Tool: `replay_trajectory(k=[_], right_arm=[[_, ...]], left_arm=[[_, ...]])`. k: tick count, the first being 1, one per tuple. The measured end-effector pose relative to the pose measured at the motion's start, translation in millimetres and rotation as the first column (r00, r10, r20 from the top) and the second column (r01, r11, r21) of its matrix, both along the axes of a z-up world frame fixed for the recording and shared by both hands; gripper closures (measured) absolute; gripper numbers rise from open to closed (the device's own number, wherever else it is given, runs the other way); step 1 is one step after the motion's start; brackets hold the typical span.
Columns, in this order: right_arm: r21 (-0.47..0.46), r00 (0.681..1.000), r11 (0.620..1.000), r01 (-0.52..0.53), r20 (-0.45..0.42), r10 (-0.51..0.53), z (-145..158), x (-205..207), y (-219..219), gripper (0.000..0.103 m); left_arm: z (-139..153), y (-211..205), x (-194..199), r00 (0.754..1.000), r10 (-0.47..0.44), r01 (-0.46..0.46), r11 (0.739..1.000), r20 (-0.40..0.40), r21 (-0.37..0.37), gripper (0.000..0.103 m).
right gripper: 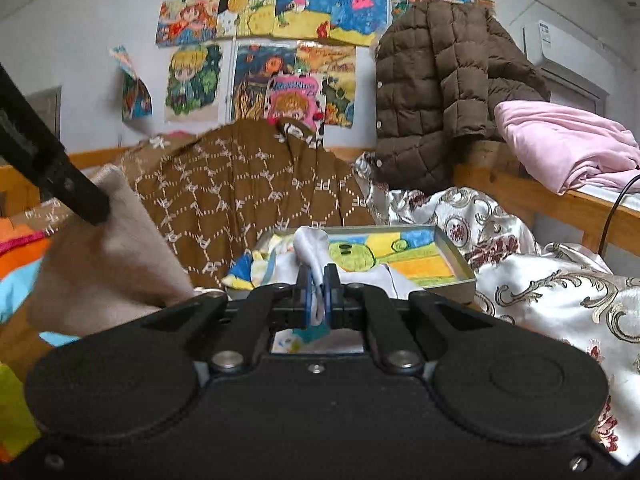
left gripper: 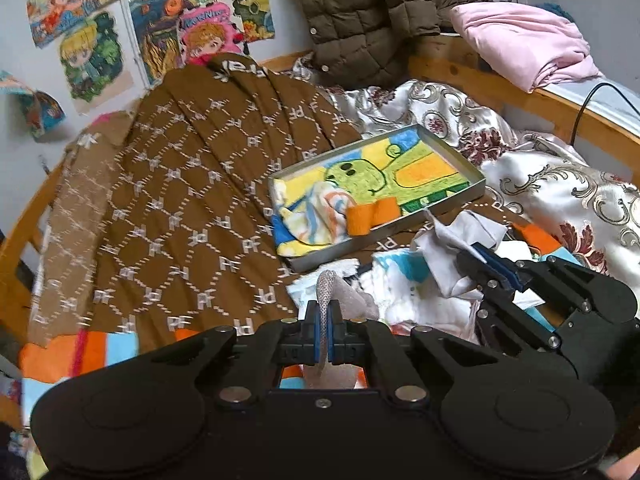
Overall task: Organize soft objects
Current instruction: 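Lift and carry the sock and white cloth toward the metal tray with both tools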
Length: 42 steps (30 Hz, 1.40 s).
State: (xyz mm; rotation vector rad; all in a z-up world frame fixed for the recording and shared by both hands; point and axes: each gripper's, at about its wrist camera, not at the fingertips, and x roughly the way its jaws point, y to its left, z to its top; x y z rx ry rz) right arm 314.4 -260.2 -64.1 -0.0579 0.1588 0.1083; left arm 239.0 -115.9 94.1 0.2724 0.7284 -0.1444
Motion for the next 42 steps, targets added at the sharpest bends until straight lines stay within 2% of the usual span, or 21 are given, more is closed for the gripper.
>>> replay_trajectory(k=[2, 4, 7, 10, 13, 18, 23, 28, 32, 37, 40, 42], right_arm=[[0.006, 1.000, 1.000, -0.003, 0.011, 0.003, 0.9, -2.7, -4.0, 0.102], [0.034, 1.000, 0.999, 0.003, 0.010, -0.003, 0.5, -2.4, -8.2, 0.102], [0.065, 1.000, 0.998, 0.009, 0.003, -0.010, 2.7, -1.0, -8.4, 0.102], [0.087, 0.999, 0.996, 0.002, 0.037, -0.006, 4.5, -8.0, -4.6, 0.102], [0.059, 0.997, 0.998, -0.008, 0.076, 0.004, 1.1, -13.1, -3.4, 0.102], [0.113, 0.995, 0.994, 0.001, 0.104, -0.012, -3.2, -11.5, -12.2, 0.102], [0.122, 0.992, 0.992, 0.009, 0.120, -0.023, -3.9, -16.8, -14.2, 0.102], [0.103, 0.988, 0.994, -0.018, 0.155, 0.002, -4.8, -17.8, -11.3, 0.102], [0.149, 0.990, 0.988, -0.024, 0.144, 0.002, -7.6, 2.1, -12.2, 0.102], [0.193, 0.994, 0.981, 0.023, 0.100, -0.043, -12.2, 17.3, -20.7, 0.102], [0.231, 0.994, 0.972, 0.053, 0.077, -0.073, -12.6, 24.6, -26.7, 0.102], [0.219, 0.994, 0.973, 0.074, 0.067, -0.091, -14.1, 29.8, -25.3, 0.102]], left_arm=[[9.1, -2.5, -5.0, 1.000, -0.004, 0.004, 0.999, -0.004, 0.048, 0.101], [18.6, -3.8, -11.2, 1.000, -0.010, 0.010, 0.998, 0.000, 0.066, 0.101], [26.2, -6.7, -13.5, 1.000, -0.011, 0.011, 0.998, -0.008, 0.059, 0.101], [30.0, -11.7, -11.0, 1.000, -0.020, 0.020, 0.999, -0.005, 0.043, 0.101], [35.4, -17.0, -6.1, 0.999, -0.039, 0.040, 0.998, -0.007, 0.038, 0.101], [42.3, -17.3, 13.7, 0.996, -0.082, 0.082, 0.996, -0.021, 0.018, 0.101], [40.2, -8.3, 52.0, 0.987, -0.159, 0.160, 0.985, 0.018, -0.058, 0.101], [24.2, 18.2, 100.6, 0.960, -0.259, 0.277, 0.941, 0.109, -0.197, 0.101], [6.9, 47.7, 138.6, 0.954, -0.246, 0.286, 0.917, 0.171, -0.277, 0.101], [-11.9, 68.4, 180.4, 0.937, -0.255, 0.317, 0.907, 0.239, -0.278, 0.101], [-22.6, 75.0, 204.9, 0.934, -0.251, 0.322, 0.899, 0.253, -0.296, 0.101], [-28.4, 75.2, 223.2, 0.934, -0.245, 0.322, 0.893, 0.259, -0.316, 0.101]])
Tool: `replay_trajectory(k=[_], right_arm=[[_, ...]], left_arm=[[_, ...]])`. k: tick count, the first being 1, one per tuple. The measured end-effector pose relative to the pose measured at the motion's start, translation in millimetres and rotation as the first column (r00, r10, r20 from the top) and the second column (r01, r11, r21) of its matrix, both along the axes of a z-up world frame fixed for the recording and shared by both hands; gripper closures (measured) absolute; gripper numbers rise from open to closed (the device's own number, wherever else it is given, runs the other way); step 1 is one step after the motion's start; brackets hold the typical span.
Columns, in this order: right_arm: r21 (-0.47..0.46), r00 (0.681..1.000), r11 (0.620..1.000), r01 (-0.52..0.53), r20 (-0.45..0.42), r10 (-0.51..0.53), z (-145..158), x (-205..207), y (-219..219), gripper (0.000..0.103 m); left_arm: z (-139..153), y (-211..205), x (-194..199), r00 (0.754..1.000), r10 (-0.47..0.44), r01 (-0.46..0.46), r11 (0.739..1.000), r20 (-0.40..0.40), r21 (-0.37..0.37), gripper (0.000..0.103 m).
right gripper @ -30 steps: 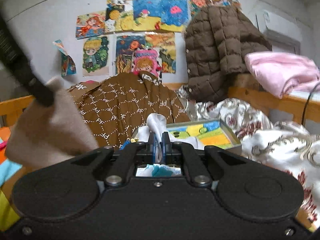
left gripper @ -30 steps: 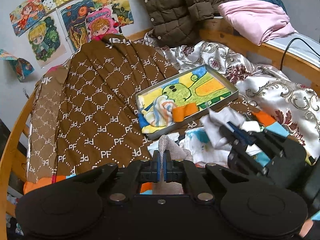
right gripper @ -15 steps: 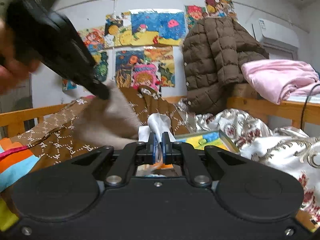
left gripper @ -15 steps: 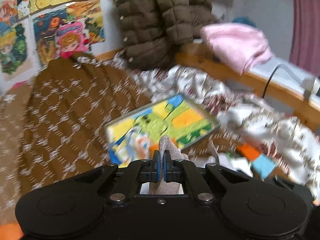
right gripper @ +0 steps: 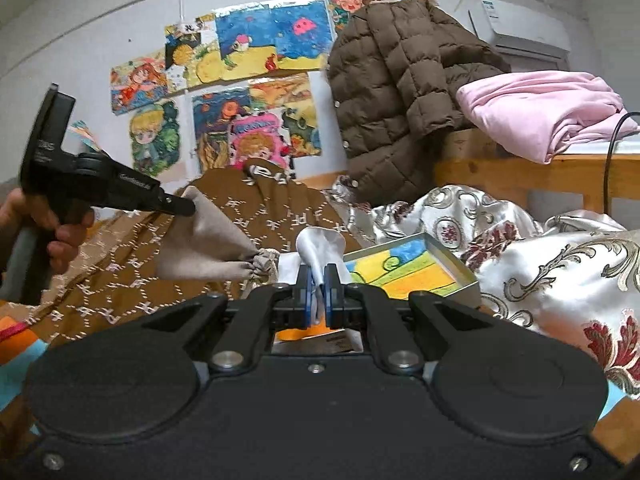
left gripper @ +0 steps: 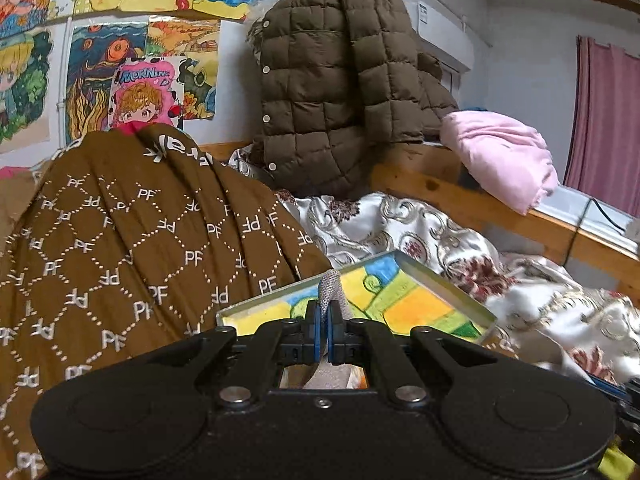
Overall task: Organize soft objects
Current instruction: 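Lift and carry the sock and white cloth toward the metal tray with both tools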
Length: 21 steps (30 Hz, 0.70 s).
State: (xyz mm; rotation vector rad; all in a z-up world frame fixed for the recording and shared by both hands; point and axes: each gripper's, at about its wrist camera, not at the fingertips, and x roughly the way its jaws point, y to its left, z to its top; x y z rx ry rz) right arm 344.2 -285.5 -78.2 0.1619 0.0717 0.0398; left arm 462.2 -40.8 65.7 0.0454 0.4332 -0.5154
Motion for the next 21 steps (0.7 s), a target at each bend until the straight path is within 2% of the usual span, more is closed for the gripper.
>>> replay_trajectory(k=[3, 7, 11, 16, 19, 21], right_arm=[[-0.001, 1.000, 1.000, 0.014, -0.021, -0.014, -1.7, 9.5, 2.1, 0.102], [0.011, 0.999, 0.999, 0.031, -0.020, -0.031, 9.5, 32.1, 2.8, 0.102], [-0.050, 0.998, 0.997, 0.066, -0.006, -0.067, 23.0, 59.2, 6.4, 0.102], [-0.125, 0.993, 0.988, 0.092, -0.065, -0.101, 51.9, 103.7, 0.0, 0.102], [-0.190, 0.986, 0.980, 0.067, -0.137, -0.093, 65.0, 133.1, -2.4, 0.102], [-0.213, 0.977, 0.976, 0.047, -0.194, -0.089, 69.6, 154.3, 0.4, 0.102]], left_arm=[[-6.9, -6.4, 31.0, 1.000, -0.002, 0.001, 0.998, -0.018, -0.062, 0.101], [-17.0, -26.3, 63.4, 0.999, -0.032, 0.028, 0.994, -0.039, -0.102, 0.101], [-30.0, -38.1, 81.3, 0.998, -0.050, 0.042, 0.984, -0.046, -0.170, 0.101], [-61.6, -41.6, 94.3, 0.995, 0.003, -0.031, 0.958, -0.098, -0.285, 0.101], [-76.6, -46.4, 91.1, 0.994, 0.029, -0.057, 0.962, -0.107, -0.265, 0.101], [-83.1, -48.0, 90.8, 0.989, 0.026, -0.061, 0.969, -0.145, -0.241, 0.101]])
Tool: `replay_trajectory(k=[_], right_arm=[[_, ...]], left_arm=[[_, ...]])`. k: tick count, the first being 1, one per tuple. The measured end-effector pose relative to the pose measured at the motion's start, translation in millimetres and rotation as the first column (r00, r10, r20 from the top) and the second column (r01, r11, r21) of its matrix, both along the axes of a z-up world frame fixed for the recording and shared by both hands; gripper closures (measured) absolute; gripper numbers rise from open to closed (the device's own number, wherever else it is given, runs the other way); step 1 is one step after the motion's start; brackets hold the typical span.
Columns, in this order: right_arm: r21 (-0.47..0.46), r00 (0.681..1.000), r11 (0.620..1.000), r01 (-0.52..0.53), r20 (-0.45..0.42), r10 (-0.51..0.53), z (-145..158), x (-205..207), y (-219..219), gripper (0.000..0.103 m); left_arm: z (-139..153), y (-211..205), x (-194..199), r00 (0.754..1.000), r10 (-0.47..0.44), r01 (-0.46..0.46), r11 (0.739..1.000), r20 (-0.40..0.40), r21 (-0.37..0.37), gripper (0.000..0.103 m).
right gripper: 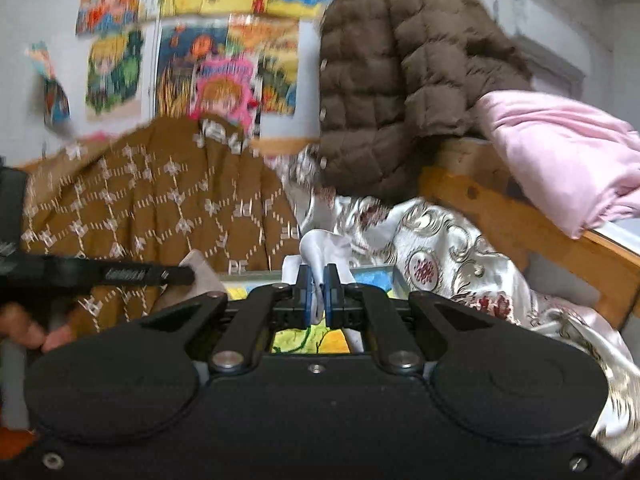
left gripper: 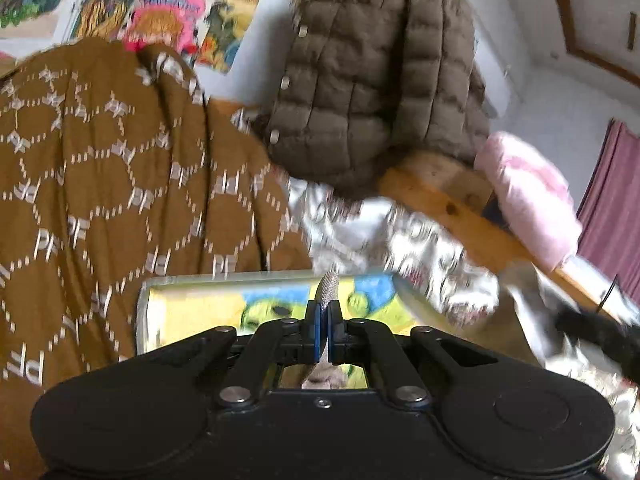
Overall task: Organize soft objects
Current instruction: 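Lift and carry the sock and white cloth toward the metal tray with both tools, then lower the sock and white cloth into the tray and open both tools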
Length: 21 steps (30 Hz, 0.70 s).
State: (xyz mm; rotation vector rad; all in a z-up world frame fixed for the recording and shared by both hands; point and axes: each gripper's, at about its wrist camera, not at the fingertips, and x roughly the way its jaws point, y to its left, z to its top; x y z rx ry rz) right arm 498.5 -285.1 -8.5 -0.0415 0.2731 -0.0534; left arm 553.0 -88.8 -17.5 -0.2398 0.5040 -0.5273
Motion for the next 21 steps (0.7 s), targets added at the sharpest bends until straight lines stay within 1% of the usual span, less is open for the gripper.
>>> replay_trajectory(k=[1, 2, 5, 7, 9, 10, 12, 14, 15, 17, 21], right_arm=[[-0.009, 0.999, 1.000, -0.005, -0.032, 0.005, 0.0, 11.6, 2.7, 0.102], [-0.011, 0.999, 1.000, -0.013, -0.053, 0.012, -2.3, 20.9, 5.9, 0.102], [-0.010, 0.991, 0.999, -0.050, -0.129, 0.049, -13.8, 56.4, 19.4, 0.102], [-0.024, 0.981, 0.997, -0.072, -0.181, 0.066, -25.4, 81.8, 28.2, 0.102], [-0.035, 0.969, 0.997, -0.071, -0.240, 0.060, -39.2, 103.1, 38.0, 0.102], [-0.026, 0.960, 0.998, -0.060, -0.275, 0.051, -45.3, 112.4, 41.3, 0.102], [0.001, 0.943, 1.000, -0.021, -0.333, 0.020, -56.9, 125.0, 47.9, 0.102], [0.003, 0.928, 1.000, 0.010, -0.372, -0.008, -61.7, 133.8, 53.4, 0.102], [-0.004, 0.923, 1.000, 0.015, -0.385, -0.015, -64.4, 136.0, 55.4, 0.102], [-0.039, 0.914, 0.999, 0.014, -0.405, -0.028, -67.7, 140.3, 64.4, 0.102], [-0.121, 0.904, 0.993, 0.002, -0.424, -0.053, -66.6, 155.0, 83.0, 0.102]], left_arm=[[-2.6, 0.3, 0.7, 1.000, -0.010, 0.010, 1.000, -0.018, 0.005, 0.101], [-5.4, 1.0, 0.2, 1.000, -0.020, 0.020, 1.000, -0.016, 0.017, 0.101], [-8.8, 5.6, -2.7, 1.000, -0.015, 0.013, 0.997, 0.027, 0.073, 0.101], [-13.6, 12.8, -1.4, 1.000, -0.008, 0.007, 0.998, 0.016, 0.062, 0.101], [-17.6, 18.7, -0.5, 1.000, 0.004, -0.005, 0.999, 0.017, 0.051, 0.101], [-20.1, 21.2, 1.4, 1.000, 0.014, -0.014, 0.999, 0.004, 0.044, 0.101], [-25.7, 26.6, 7.8, 0.998, 0.028, -0.027, 0.999, -0.059, 0.033, 0.101], [-30.9, 30.5, 12.9, 0.995, 0.038, -0.033, 0.998, -0.093, 0.062, 0.101], [-33.8, 33.1, 15.1, 0.992, 0.046, -0.039, 0.997, -0.114, 0.065, 0.101], [-40.9, 38.9, 17.1, 0.986, 0.057, -0.048, 0.997, -0.156, 0.059, 0.101], [-53.2, 44.3, 14.5, 0.984, 0.081, -0.076, 0.996, -0.158, 0.035, 0.100]])
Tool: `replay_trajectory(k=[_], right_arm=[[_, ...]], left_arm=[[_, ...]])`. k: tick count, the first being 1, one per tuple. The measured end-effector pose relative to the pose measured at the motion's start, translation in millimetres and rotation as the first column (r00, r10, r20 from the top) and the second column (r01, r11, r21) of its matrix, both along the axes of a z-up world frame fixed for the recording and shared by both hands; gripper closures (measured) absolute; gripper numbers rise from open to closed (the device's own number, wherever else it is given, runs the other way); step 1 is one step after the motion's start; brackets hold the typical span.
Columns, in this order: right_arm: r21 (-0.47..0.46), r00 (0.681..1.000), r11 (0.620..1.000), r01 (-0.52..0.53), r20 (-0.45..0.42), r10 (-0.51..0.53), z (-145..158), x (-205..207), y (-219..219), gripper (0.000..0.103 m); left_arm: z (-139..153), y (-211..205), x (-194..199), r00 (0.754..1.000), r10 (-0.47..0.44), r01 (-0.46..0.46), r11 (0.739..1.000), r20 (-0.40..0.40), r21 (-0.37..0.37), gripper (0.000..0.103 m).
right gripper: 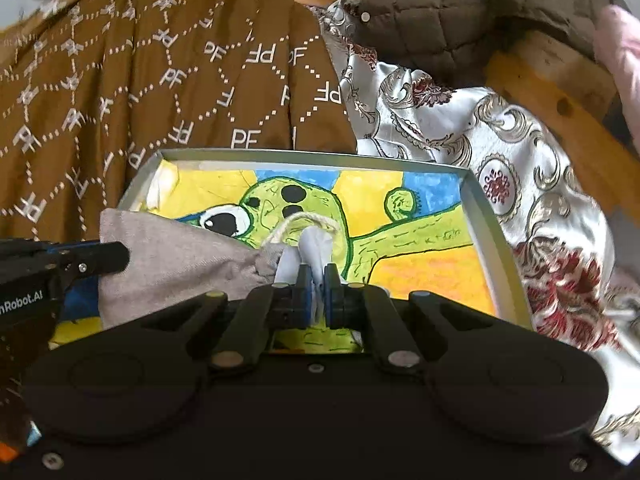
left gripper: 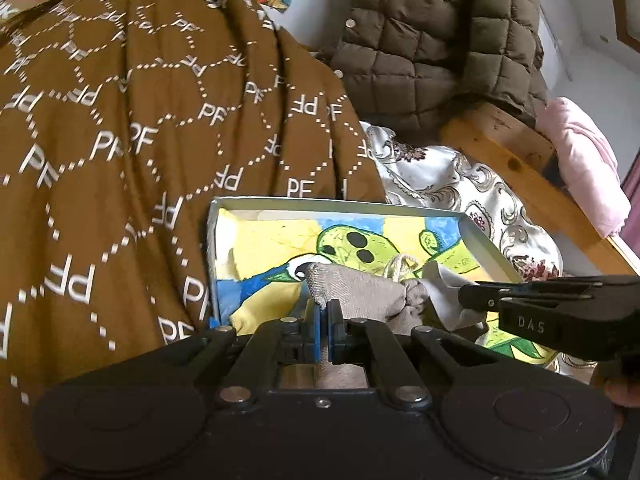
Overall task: Organize soft objects
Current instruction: 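Lower the sock and white cloth into the tray and open both tools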
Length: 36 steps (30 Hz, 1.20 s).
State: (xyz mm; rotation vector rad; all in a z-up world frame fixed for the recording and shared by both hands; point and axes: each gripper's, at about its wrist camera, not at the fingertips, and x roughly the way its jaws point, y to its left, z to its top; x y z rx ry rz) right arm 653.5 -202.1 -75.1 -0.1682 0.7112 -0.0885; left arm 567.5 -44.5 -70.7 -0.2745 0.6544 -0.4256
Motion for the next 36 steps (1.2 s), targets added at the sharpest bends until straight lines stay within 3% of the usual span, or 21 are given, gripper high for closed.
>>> replay_trajectory(k=[5, 11, 15, 18, 23, 28, 32, 36], right_arm=[[-0.012, 0.999, 1.000, 0.024, -0.043, -0.025, 2.3, 22.0, 6.8, 0.101], [0.008, 0.995, 1.000, 0.024, -0.101, -0.023, -12.5, 43.8, 2.4, 0.100], [0.021, 0.991, 1.000, 0.009, -0.133, -0.007, -22.1, 48.0, -3.1, 0.093], [0.020, 0.989, 1.000, -0.022, -0.148, 0.025, -25.6, 53.8, -5.2, 0.086], [0.057, 0.993, 0.998, -0.039, -0.105, 0.045, -15.8, 44.6, -19.0, 0.069], [0.094, 0.996, 0.992, -0.078, -0.034, 0.082, 1.0, 23.0, -40.7, 0.059], [0.115, 0.992, 0.986, -0.122, 0.035, 0.118, 14.4, -6.5, -56.2, 0.047], [0.120, 0.972, 0.968, -0.222, 0.103, 0.211, 29.2, -39.9, -69.4, 0.027]], left_arm=[[-12.5, 2.0, 4.5, 0.997, 0.049, -0.051, 0.998, -0.055, -0.041, 0.098], [-11.3, -5.0, -1.8, 0.998, 0.055, -0.055, 0.998, -0.009, 0.023, 0.090], [-14.9, -2.3, -4.5, 0.997, 0.066, -0.067, 0.998, -0.038, -0.014, 0.086], [-11.9, -3.4, -10.3, 0.999, 0.054, -0.054, 0.998, -0.007, 0.014, 0.086], [-5.8, -9.2, -16.6, 0.997, 0.074, -0.075, 0.996, 0.020, 0.051, 0.084], [6.7, -19.2, -29.3, 0.996, 0.068, -0.073, 0.992, 0.053, 0.100, 0.076], [20.4, -27.1, -54.8, 0.990, 0.081, -0.095, 0.987, 0.112, 0.129, 0.065], [35.4, -36.0, -91.5, 0.985, 0.118, -0.134, 0.983, 0.124, 0.128, 0.053]])
